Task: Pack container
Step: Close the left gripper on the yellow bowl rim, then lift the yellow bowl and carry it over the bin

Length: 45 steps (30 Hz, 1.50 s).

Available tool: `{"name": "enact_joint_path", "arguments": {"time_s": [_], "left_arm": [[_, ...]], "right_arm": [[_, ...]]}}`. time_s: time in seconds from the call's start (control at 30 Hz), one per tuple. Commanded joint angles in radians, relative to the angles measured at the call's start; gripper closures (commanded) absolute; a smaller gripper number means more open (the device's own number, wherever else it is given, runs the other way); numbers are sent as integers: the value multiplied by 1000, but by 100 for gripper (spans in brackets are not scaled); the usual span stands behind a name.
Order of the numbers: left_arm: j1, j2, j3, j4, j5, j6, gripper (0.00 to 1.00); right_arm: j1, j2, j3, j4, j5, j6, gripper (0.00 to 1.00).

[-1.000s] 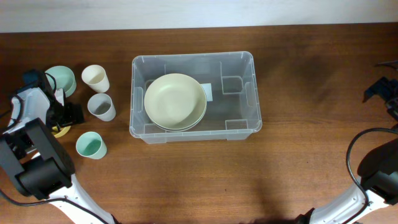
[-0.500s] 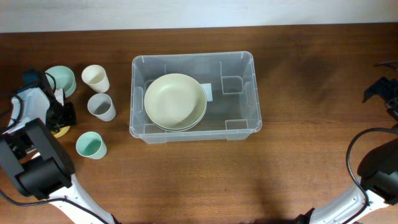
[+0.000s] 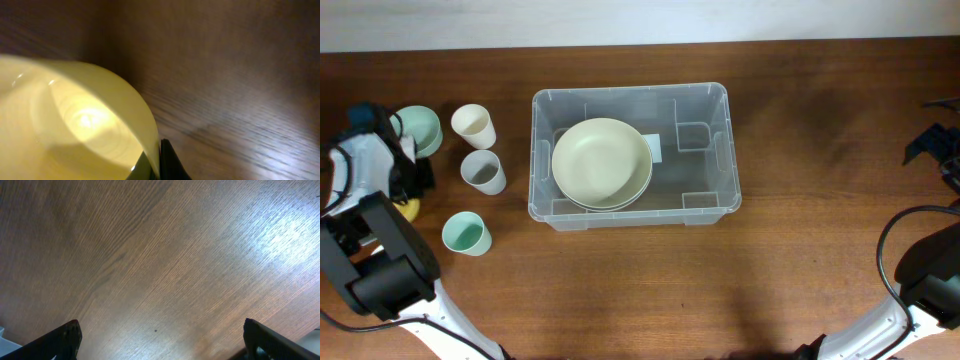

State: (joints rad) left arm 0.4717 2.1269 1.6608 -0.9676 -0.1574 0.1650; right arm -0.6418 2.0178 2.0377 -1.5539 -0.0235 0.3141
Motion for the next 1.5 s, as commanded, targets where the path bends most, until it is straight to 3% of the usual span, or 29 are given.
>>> {"name": "enact_joint_path", "arguments": {"time_s": [0.0,0.17,0.3,0.5,0.77,1.0,1.2,1.47], "left_arm": [[5,8,184,-72,-18,-51,99],[-18,6,474,-261,6,-64,100],[-77,6,732,-401,144,-63,99],[-307,6,972,-474,233,-63,99],[-712,41,973,-435,238,-63,99],[-978,143,973,-431,280,-63,99],[-1079,269,973,-436,282,-63,99],[-1098,361,973,-480,282,-63,99]], "right_arm": [[0,-24,-2,2,9,8,1],[0,-24,-2,2,9,8,1],[0,-24,-2,2,9,8,1],[0,-24,-2,2,9,8,1],[0,-24,-2,2,9,8,1],[0,-24,-2,2,9,8,1],[0,-24,-2,1,9,8,1],[0,-24,-2,2,9,8,1]]}}
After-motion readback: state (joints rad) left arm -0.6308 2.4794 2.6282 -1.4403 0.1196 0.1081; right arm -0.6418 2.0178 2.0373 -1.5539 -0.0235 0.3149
